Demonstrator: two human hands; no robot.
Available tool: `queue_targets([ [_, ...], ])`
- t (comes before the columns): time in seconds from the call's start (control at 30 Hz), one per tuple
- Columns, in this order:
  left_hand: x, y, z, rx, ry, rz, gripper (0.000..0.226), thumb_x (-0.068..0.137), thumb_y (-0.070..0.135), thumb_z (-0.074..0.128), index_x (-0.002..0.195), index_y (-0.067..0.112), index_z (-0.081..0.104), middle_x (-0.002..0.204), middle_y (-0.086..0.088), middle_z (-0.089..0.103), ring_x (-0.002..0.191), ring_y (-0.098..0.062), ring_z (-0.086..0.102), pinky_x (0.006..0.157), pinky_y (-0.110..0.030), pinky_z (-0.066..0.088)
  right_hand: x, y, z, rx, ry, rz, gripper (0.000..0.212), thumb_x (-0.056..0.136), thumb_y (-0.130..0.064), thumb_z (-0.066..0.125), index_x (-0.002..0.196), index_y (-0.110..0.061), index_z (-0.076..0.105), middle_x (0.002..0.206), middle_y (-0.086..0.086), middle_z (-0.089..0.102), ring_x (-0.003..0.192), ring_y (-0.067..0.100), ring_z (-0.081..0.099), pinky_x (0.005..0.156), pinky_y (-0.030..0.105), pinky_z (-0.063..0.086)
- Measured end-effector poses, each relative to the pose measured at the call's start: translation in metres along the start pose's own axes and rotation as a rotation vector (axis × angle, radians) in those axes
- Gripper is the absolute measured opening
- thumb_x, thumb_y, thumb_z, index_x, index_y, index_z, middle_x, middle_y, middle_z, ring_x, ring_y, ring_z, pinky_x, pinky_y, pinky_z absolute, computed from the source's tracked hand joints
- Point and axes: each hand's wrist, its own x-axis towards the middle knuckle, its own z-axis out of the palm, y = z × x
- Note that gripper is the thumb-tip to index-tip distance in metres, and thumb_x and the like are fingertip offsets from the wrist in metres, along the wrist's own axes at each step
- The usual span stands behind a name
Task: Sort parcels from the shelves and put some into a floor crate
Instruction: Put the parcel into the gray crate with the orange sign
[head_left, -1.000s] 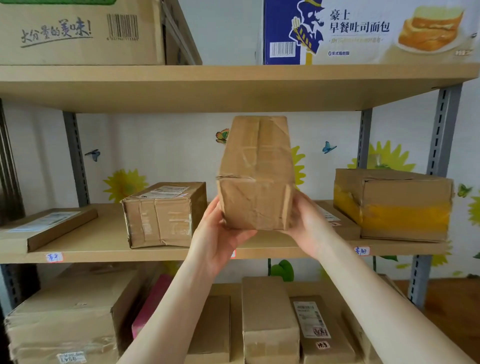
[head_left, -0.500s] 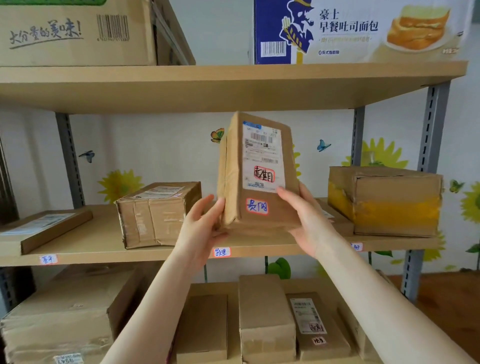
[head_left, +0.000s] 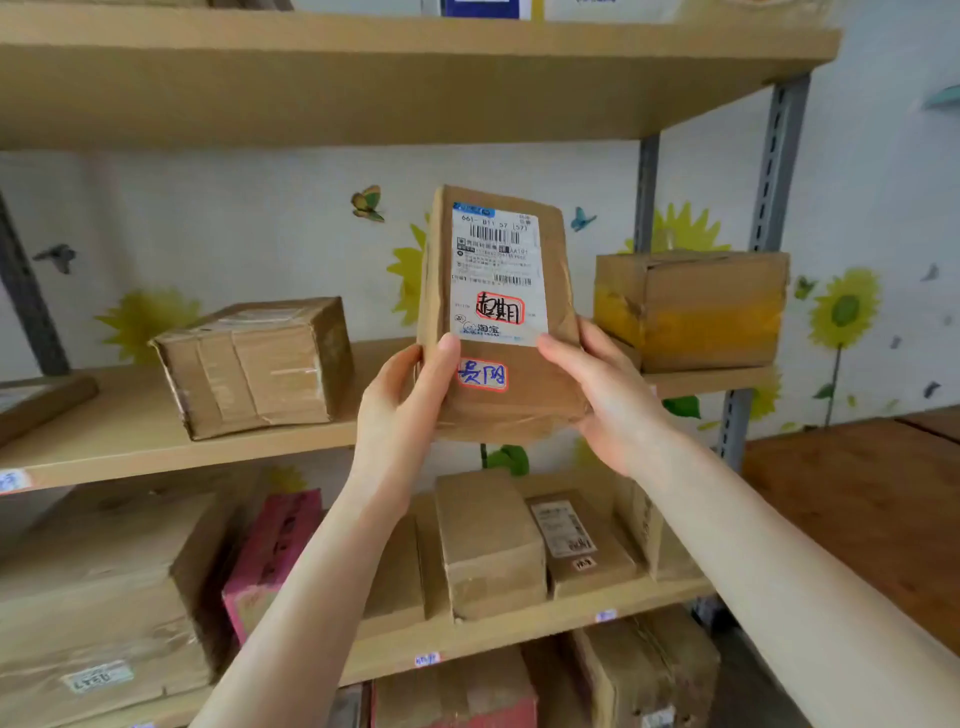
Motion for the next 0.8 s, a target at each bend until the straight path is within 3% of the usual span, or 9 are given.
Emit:
queue_targets([
  [0.1, -0.026, -0.010, 0.012, 0.020, -0.049, 0.079, 0.047, 0.078, 0.053, 0.059, 0.093, 0.009, 0.068, 0.090, -0.001, 0.073, 0.086, -0.012, 0.065, 0.084, -0.033, 0.051, -0.039, 0.000, -0.018, -0.042, 0.077, 0.020, 0.031, 0.088, -0.020, 0.059, 0.114, -0.036, 0.059, 0.113, -0.007, 0.069, 0.108, 0.016, 0.062, 0.092, 0.041, 0.048],
  [0.17, -0.047, -0.021, 0.029, -0.006, -0.146, 0.081, 0.052, 0.077, 0.053, 0.057, 0.089, 0.002, 0.064, 0.089, -0.010, 0.071, 0.081, -0.014, 0.060, 0.080, -0.036, 0.049, -0.074, 0.003, -0.038, -0.077, 0.204, 0.036, 0.035, 0.088, -0.022, 0.059, 0.120, -0.035, 0.057, 0.114, -0.006, 0.068, 0.111, 0.018, 0.060, 0.095, 0.044, 0.047],
  [0.27, -0.084, -0.041, 0.065, -0.055, -0.364, -0.018, 0.041, 0.077, 0.046, 0.057, 0.087, 0.008, 0.066, 0.086, -0.003, 0.072, 0.081, -0.013, 0.063, 0.077, -0.031, 0.049, -0.140, 0.008, -0.071, -0.089, 0.401, 0.053, 0.034, 0.088, -0.017, 0.059, 0.120, -0.028, 0.056, 0.114, -0.002, 0.069, 0.106, 0.019, 0.064, 0.091, 0.041, 0.051],
  [0.4, -0.157, -0.064, 0.140, -0.103, -0.645, -0.164, 0.028, 0.084, 0.034, 0.063, 0.103, 0.013, 0.061, 0.092, 0.003, 0.068, 0.081, -0.008, 0.064, 0.070, -0.014, 0.050, -0.246, 0.011, -0.128, -0.105, 0.759, 0.092, 0.036, 0.087, -0.013, 0.060, 0.122, -0.020, 0.053, 0.113, 0.002, 0.067, 0.100, 0.018, 0.064, 0.087, 0.035, 0.052],
  [0.47, -0.202, -0.072, 0.184, -0.104, -0.749, -0.200, 0.024, 0.088, 0.026, 0.061, 0.106, 0.012, 0.055, 0.090, 0.007, 0.063, 0.076, 0.001, 0.059, 0.063, -0.006, 0.047, -0.302, 0.009, -0.161, -0.127, 0.919, 0.129, 0.027, 0.086, -0.016, 0.062, 0.112, -0.022, 0.056, 0.110, -0.001, 0.066, 0.100, 0.016, 0.063, 0.087, 0.033, 0.052],
  [0.53, -0.248, -0.079, 0.230, -0.102, -0.871, -0.255, 0.026, 0.087, 0.026, 0.061, 0.107, 0.011, 0.052, 0.093, 0.006, 0.062, 0.082, -0.004, 0.060, 0.073, -0.013, 0.049, -0.356, 0.006, -0.195, -0.130, 1.048, 0.160, 0.012, 0.087, -0.018, 0.062, 0.094, -0.026, 0.056, 0.098, -0.007, 0.066, 0.089, 0.010, 0.064, 0.077, 0.026, 0.053],
  [0.6, -0.295, -0.084, 0.278, -0.086, -0.997, -0.307, 0.026, 0.087, 0.028, 0.062, 0.106, 0.012, 0.052, 0.098, -0.001, 0.064, 0.089, -0.014, 0.063, 0.082, -0.027, 0.051, -0.409, 0.002, -0.232, -0.109, 1.171, 0.185, 0.007, 0.088, -0.019, 0.061, 0.088, -0.025, 0.056, 0.091, -0.009, 0.067, 0.079, 0.007, 0.064, 0.065, 0.020, 0.055],
  [0.73, -0.391, -0.097, 0.369, -0.072, -1.206, -0.400, 0.020, 0.090, 0.024, 0.059, 0.105, 0.012, 0.054, 0.096, -0.003, 0.067, 0.080, -0.007, 0.062, 0.065, -0.014, 0.050, -0.504, -0.003, -0.312, -0.053, 1.370, 0.225, 0.015, 0.088, -0.019, 0.060, 0.103, -0.022, 0.057, 0.098, -0.003, 0.068, 0.081, 0.011, 0.065, 0.063, 0.020, 0.055],
  [0.8, -0.434, -0.108, 0.412, -0.047, -1.297, -0.448, 0.025, 0.090, 0.025, 0.059, 0.112, 0.014, 0.056, 0.106, -0.004, 0.068, 0.084, -0.006, 0.063, 0.066, -0.013, 0.049, -0.545, -0.002, -0.354, -0.019, 1.446, 0.236, 0.018, 0.089, -0.016, 0.059, 0.106, -0.018, 0.057, 0.095, -0.002, 0.068, 0.079, 0.012, 0.065, 0.061, 0.020, 0.056],
])
